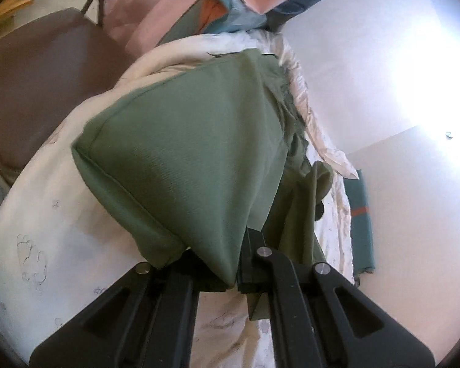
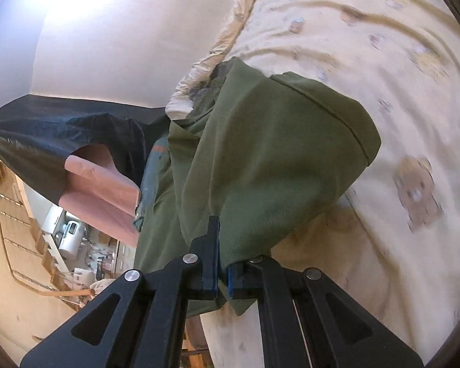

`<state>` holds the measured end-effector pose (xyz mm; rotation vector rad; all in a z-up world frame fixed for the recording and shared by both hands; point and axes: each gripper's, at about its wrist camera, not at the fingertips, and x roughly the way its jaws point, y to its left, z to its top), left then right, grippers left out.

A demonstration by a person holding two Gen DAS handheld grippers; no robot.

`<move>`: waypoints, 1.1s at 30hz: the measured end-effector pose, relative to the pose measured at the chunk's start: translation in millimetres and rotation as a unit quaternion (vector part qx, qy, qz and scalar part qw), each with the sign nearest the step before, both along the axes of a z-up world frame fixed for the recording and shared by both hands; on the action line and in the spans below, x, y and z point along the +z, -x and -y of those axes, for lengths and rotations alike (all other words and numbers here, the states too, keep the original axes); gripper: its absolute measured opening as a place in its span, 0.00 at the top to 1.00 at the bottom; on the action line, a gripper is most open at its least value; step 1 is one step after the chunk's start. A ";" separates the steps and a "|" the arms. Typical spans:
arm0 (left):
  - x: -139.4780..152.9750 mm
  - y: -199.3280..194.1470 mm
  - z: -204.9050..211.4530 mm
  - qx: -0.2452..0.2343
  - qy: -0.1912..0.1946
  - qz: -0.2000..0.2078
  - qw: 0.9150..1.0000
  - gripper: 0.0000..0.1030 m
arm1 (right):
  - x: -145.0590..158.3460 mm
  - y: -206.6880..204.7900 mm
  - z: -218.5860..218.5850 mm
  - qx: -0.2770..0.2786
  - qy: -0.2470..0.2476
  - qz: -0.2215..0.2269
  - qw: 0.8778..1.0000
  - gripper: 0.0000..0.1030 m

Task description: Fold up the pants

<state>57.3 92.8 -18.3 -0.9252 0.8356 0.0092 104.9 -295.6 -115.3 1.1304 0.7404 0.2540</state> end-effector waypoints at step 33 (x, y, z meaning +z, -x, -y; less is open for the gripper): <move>-27.1 184.2 25.9 -0.112 -0.179 -0.237 0.948 0.46 | -49.0 207.4 -7.1 0.057 0.033 -0.211 0.975 0.39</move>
